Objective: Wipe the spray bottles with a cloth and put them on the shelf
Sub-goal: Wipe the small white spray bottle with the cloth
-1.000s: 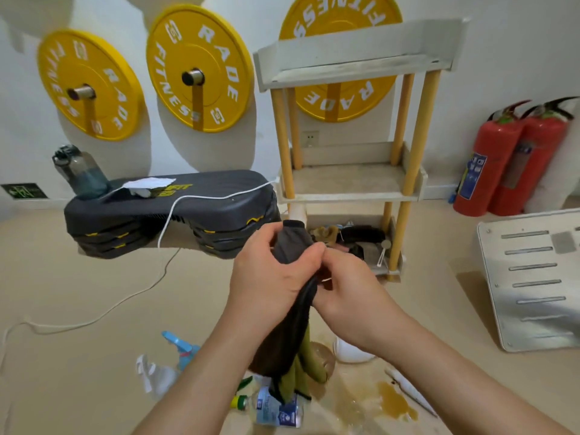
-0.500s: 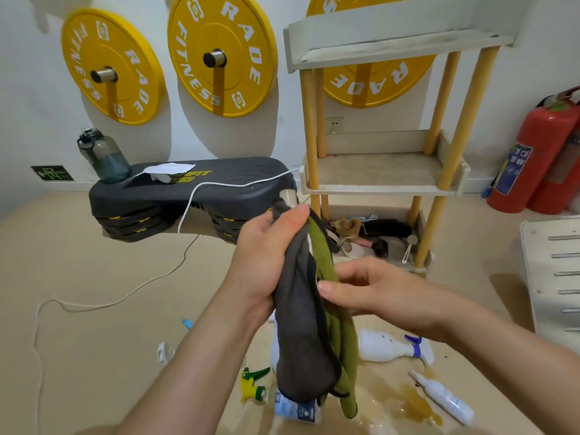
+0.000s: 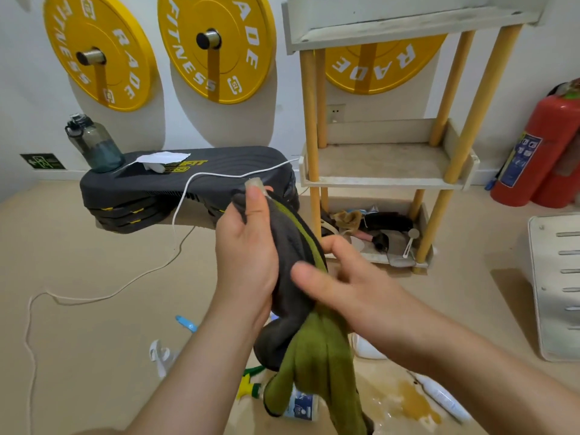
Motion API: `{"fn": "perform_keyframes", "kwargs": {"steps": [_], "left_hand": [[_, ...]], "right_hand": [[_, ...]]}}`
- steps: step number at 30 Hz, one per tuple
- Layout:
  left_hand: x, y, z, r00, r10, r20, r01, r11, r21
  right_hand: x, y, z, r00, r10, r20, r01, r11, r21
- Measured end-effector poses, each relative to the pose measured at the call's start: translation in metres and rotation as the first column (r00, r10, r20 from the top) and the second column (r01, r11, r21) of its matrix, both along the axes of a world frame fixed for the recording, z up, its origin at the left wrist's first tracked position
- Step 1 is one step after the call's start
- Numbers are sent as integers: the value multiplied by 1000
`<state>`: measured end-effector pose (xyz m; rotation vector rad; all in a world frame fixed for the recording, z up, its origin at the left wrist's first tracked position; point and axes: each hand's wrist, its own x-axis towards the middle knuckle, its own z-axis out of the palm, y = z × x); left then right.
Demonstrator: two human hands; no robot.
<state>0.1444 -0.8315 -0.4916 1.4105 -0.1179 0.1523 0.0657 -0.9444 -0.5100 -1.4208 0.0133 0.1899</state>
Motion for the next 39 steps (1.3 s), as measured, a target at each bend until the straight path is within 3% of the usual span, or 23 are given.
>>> {"fn": "perform_keyframes", "kwargs": {"steps": [3,6,9,17,22,25,28,31,34,39], "left_hand": [[-5,-4,-1,997,-73,-18,73,997,-3],[-6,-5,1,969,-229,-90,212,962,-170],[-6,-6,0,962,-251,-109,207,929,-308],[-25,-20,-22,937,-303,-176,210,887,-411],[-27,-18,-31,943,-312,-113,297,945,-135],[-22,-13,-24,973,-230,-17,231,969,87],[-19,-7,-13,985,-170,13,166,975,150],[-15,-3,-3,993,-112,-33,116,979,166],[-15,-3,0,991,-98,-92,117,968,222],[-16,-3,-7,988,-138,-72,154,943,295]], "right_hand": [[1,7,-13,985,-132,112,151,972,-178],[0,7,-11,947,-260,189,286,950,-126],[0,-3,1,901,-328,284,372,921,-117],[-3,1,-9,839,-403,366,491,851,-187],[-9,4,-18,845,-376,381,496,818,-293],[-13,8,-19,869,-298,395,456,793,-405],[-13,3,-13,900,-211,382,384,800,-462],[-12,1,-8,942,-224,249,299,897,-325],[-10,5,-8,965,-190,178,208,974,-85],[-8,0,-9,945,-228,236,268,951,-153]]}}
